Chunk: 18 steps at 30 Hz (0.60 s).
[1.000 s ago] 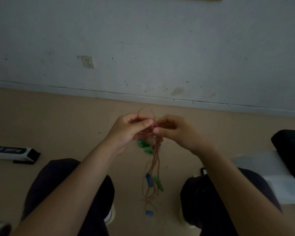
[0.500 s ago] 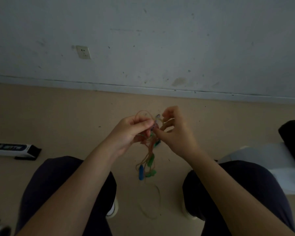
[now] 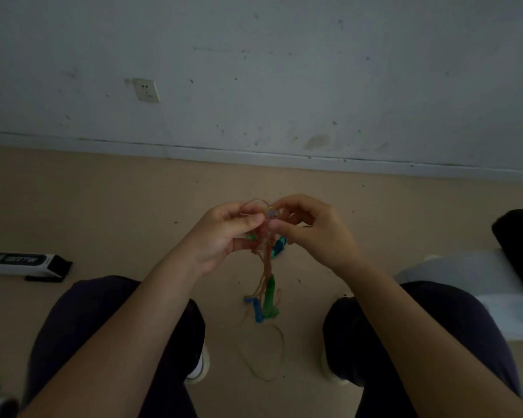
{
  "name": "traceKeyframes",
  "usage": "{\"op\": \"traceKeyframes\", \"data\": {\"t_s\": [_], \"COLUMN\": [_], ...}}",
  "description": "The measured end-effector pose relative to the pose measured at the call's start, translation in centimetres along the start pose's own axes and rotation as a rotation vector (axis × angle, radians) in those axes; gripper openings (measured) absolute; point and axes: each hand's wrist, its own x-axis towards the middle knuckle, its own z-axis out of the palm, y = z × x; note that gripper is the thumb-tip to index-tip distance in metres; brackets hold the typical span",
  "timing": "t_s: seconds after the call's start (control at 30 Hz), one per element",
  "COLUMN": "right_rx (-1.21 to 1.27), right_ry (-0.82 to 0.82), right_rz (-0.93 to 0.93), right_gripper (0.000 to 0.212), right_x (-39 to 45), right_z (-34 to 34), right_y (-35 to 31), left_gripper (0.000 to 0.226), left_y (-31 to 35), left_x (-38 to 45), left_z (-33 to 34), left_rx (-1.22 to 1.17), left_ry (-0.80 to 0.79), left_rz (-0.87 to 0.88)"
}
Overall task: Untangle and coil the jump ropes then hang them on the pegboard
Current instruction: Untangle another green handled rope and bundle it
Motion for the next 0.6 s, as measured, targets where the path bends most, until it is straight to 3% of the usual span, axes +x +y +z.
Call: {"op": "traceKeyframes", "data": {"t_s": [0.1, 0.3, 0.5, 0.6], "right_rx": [0.081, 0.041, 0.059, 0.034], "right_ry": [0.031, 0.007, -0.018, -0.007], "right_rz": [0.023, 0.015, 0.051, 0.055], "right_gripper": [0.035, 0.015, 0.03, 0.025], "right_x": [-0.18, -0.34, -0.39, -0.37], "right_z": [0.24, 0.24, 0.38, 0.31], "right_y": [-0.23, -0.47, -0.59, -0.52], "left_gripper": [0.024, 0.022, 0.03, 0.031], "left_y": [0.04, -0.29, -0.18, -0.22], "left_x": [0.06, 0.17, 0.33, 0.21], "left_z": [0.01, -0.13, -0.47, -0.44], "left_rx": [-0.009, -0.004, -0.034, -0.022], "left_ry": [0.0, 0.007, -0.017, -0.024], "left_rz": [0.003, 0.01, 0.038, 0.035]}}
